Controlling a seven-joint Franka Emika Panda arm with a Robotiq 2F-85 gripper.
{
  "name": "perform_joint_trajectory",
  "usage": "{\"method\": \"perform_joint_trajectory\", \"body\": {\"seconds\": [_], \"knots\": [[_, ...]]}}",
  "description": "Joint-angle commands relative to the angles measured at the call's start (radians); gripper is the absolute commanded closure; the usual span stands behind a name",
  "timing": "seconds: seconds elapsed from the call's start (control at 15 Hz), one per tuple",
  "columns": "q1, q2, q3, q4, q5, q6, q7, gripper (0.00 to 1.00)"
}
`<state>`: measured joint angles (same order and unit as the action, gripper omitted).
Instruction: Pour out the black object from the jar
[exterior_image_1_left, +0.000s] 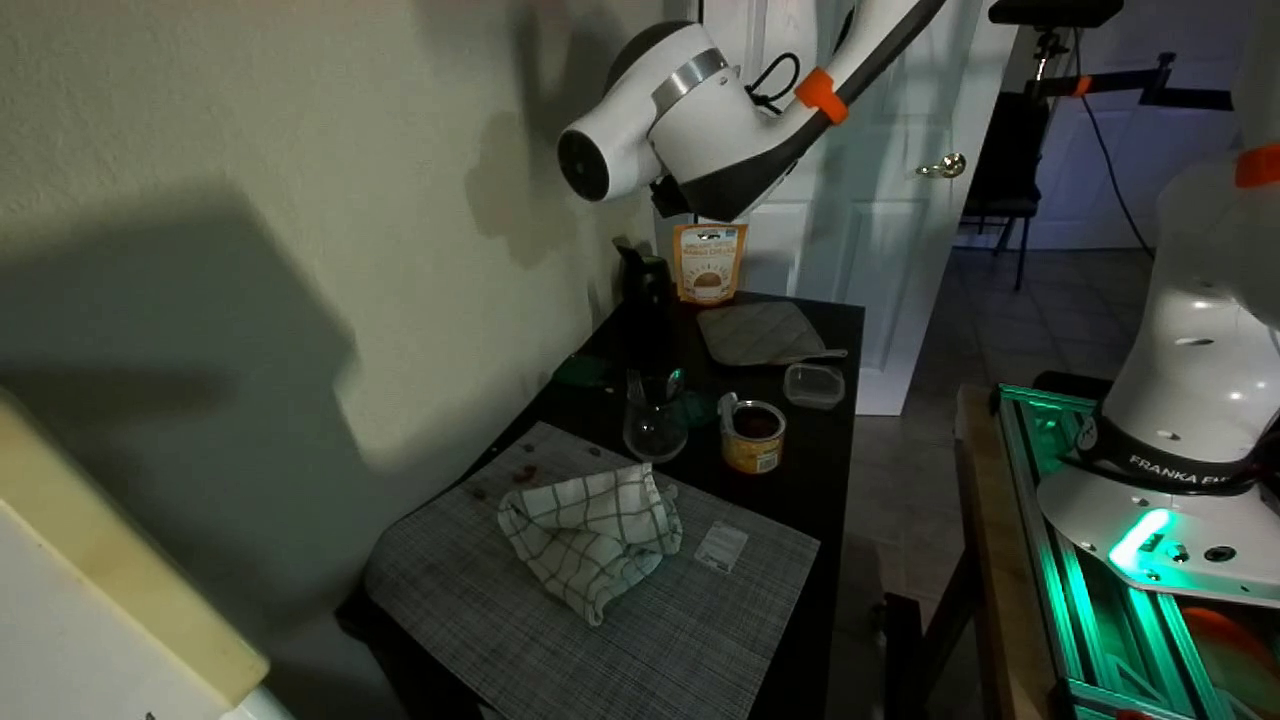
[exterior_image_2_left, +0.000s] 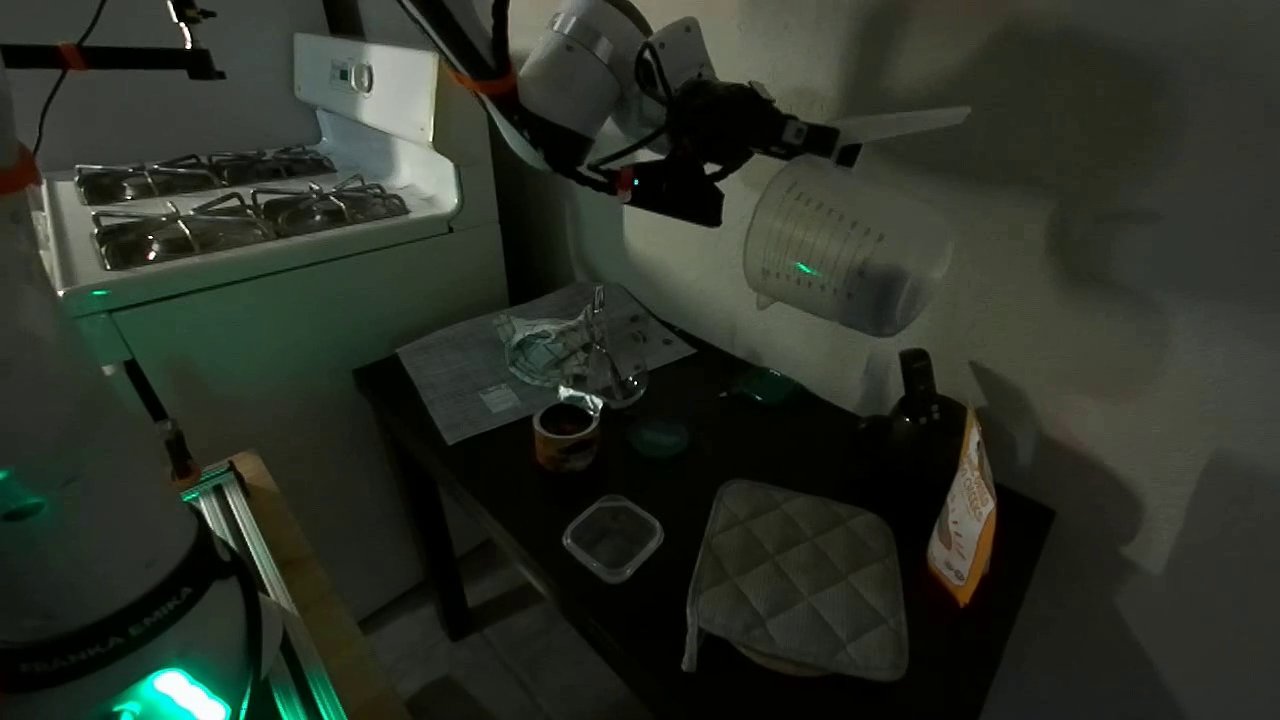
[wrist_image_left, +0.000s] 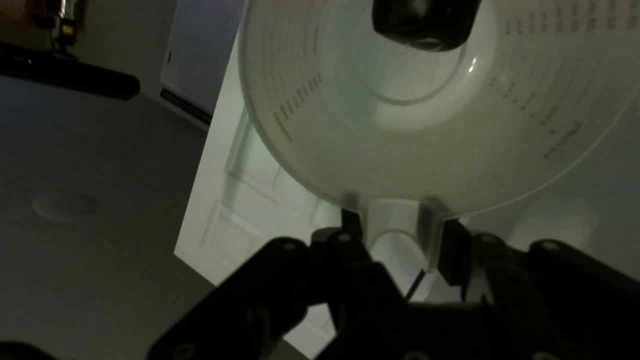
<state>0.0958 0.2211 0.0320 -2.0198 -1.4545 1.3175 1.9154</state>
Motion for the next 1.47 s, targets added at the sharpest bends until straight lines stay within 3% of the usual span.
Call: {"method": "perform_joint_trajectory", "body": {"seconds": [0.0, 0.33, 0.6, 0.93, 1.4], "knots": [[0.033, 0.052, 0.029, 0.004, -0.146, -0.096, -0.058, 0.89], [0.051, 0.082, 0.038, -0.028, -0.343, -0.182, -0.163, 0.89], [0.036, 0.073, 0.048, -0.042, -0.397, -0.187, -0.194, 0.89], [-0.020, -0.013, 0.069, -0.020, -0.146, -0.096, -0.089, 0.89], [-0.095, -0.143, 0.016, -0.044, 0.171, 0.036, -0.082, 0.89]]}}
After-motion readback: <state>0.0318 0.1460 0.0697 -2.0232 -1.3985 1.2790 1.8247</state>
